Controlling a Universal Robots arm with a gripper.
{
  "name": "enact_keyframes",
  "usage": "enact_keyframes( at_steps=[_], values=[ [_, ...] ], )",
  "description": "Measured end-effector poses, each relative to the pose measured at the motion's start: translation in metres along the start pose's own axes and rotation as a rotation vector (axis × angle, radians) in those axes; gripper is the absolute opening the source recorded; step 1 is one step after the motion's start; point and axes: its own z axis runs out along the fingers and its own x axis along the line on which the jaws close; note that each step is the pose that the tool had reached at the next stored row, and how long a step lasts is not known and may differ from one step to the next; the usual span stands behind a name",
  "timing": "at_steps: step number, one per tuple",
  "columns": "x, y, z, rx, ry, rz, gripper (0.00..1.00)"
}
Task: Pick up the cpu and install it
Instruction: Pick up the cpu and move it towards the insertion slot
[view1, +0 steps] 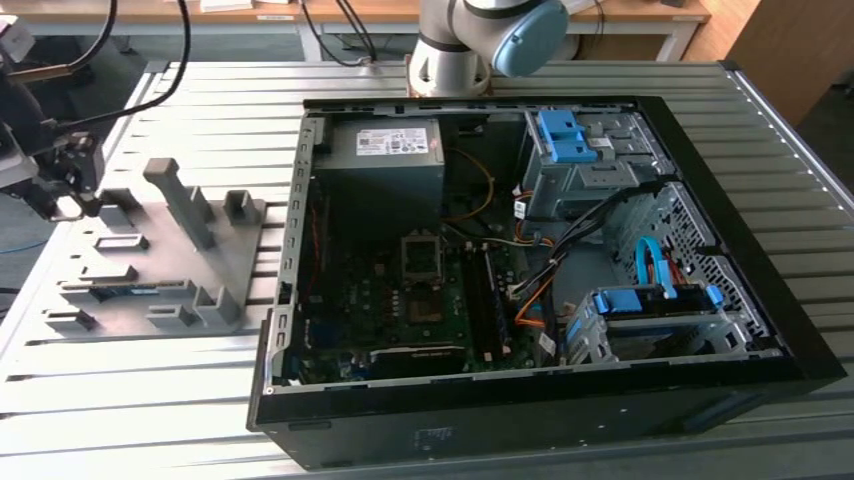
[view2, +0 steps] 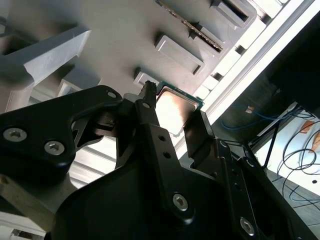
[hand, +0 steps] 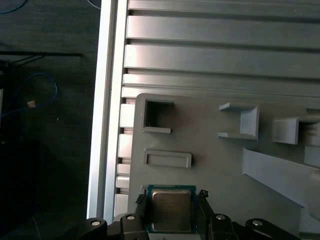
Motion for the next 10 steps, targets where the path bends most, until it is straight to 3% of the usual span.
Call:
enact_keyframes(
  at_steps=[10],
  values=[
    [0.0005,0.0003,-0.015,0.0,0.0,0.0,0.47]
  ],
)
